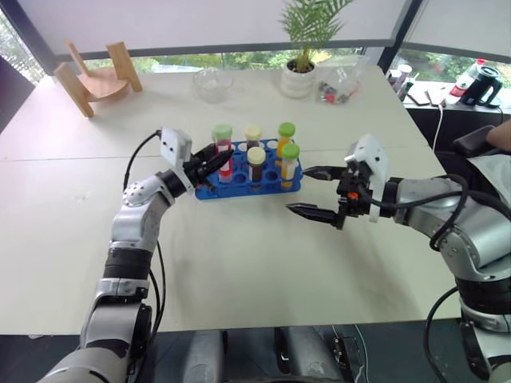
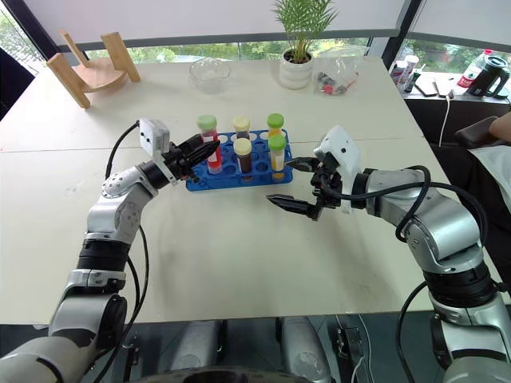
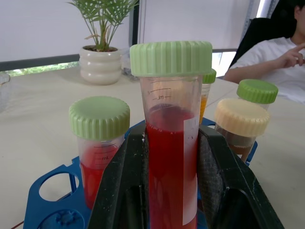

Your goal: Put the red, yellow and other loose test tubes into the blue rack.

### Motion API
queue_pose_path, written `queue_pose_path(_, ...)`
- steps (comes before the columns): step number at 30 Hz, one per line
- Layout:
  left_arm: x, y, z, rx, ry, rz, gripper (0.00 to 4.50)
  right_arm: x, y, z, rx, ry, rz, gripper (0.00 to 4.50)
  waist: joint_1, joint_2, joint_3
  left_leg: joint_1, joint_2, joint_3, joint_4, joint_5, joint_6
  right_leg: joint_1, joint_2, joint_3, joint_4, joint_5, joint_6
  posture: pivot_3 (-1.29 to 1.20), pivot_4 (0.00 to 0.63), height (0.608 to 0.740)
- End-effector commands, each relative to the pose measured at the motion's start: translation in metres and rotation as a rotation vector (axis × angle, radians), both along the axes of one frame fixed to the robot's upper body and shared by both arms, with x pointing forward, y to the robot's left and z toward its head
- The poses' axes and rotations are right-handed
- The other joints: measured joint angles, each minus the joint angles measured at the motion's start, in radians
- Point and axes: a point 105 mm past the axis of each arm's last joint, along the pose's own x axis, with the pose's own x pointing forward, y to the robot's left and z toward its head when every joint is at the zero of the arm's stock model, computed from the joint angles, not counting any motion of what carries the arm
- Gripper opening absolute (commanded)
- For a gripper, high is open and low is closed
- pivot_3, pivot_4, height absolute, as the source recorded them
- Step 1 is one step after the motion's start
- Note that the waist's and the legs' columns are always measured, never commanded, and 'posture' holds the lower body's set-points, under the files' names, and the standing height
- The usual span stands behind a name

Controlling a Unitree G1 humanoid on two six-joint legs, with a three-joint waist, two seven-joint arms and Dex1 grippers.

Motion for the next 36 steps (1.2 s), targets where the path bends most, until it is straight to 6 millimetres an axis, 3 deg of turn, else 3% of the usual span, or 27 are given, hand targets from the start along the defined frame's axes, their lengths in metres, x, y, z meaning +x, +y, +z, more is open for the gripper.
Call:
queue_pose_path(1, -0.002, 0.004, -0.016, 0.037, 0.055, 0.015, 0.79, -0.003, 0.005, 0.012, 0.020, -0.056, 0.023, 4.50, 0.000, 0.000, 0.000, 0.000, 0.000, 0.000, 0.000, 0.000, 0.000, 0.000, 0.000, 0.000, 0.000, 0.000, 0.000, 0.00, 0.150, 0.740)
queue_pose_path(15, -0.004, 0.006, -0.016, 0.083, 0.043, 0.021, 0.79, 0.000, 0.008, 0.012, 0.031, -0.054, 0.030, 4.50, -0.001, 0.000, 0.000, 0.000, 0.000, 0.000, -0.001, 0.000, 0.000, 0.000, 0.000, 0.000, 0.000, 0.000, 0.000, 0.00, 0.150, 0.740)
queue_pose_path(16, -0.004, 0.007, -0.015, 0.081, 0.042, 0.019, 1.79, 0.000, 0.008, 0.012, 0.029, -0.053, 0.030, 4.50, -0.001, 0.000, 0.000, 0.000, 0.000, 0.000, -0.001, 0.000, 0.000, 0.000, 0.000, 0.000, 0.000, 0.000, 0.000, 0.00, 0.150, 0.740)
queue_pose_path(21, -0.004, 0.017, -0.010, 0.095, 0.043, 0.048, 4.01, 0.000, 0.008, 0.009, 0.027, -0.045, 0.031, 4.50, 0.000, 0.000, 0.000, 0.000, 0.000, 0.000, -0.001, 0.000, 0.000, 0.000, 0.000, 0.000, 0.000, 0.000, 0.000, 0.00, 0.150, 0.740)
queue_pose_path(23, -0.010, 0.025, -0.007, 0.109, 0.054, 0.045, 4.01, -0.001, 0.008, 0.008, 0.026, -0.038, 0.031, 4.50, 0.000, 0.000, 0.000, 0.000, 0.000, 0.000, -0.001, 0.000, 0.000, 0.000, 0.000, 0.000, 0.000, 0.000, 0.000, 0.00, 0.150, 0.740)
queue_pose_path(27, -0.036, 0.043, -0.002, 0.176, 0.101, -0.002, 4.01, -0.012, 0.004, -0.004, 0.010, 0.018, 0.049, 4.50, -0.005, 0.000, 0.000, 0.000, 0.001, 0.000, -0.002, 0.000, 0.000, -0.001, 0.000, 0.000, -0.001, 0.000, 0.000, 0.00, 0.150, 0.740)
queue_pose_path(33, -0.094, 0.078, -0.027, 0.421, 0.346, -0.106, 4.01, -0.038, -0.016, -0.049, -0.081, 0.197, 0.081, 4.50, -0.004, 0.001, 0.001, 0.000, 0.001, 0.001, -0.003, 0.000, 0.000, -0.002, 0.000, 0.000, -0.002, -0.001, -0.001, 0.00, 0.150, 0.740)
queue_pose_path(36, -0.116, 0.088, -0.037, 0.494, 0.413, -0.132, 4.01, -0.038, -0.019, -0.063, -0.092, 0.231, 0.074, 4.50, -0.003, 0.001, 0.001, 0.001, 0.001, 0.002, -0.003, 0.000, 0.000, 0.000, 0.000, 0.001, -0.002, -0.001, -0.001, 0.00, 0.150, 0.740)
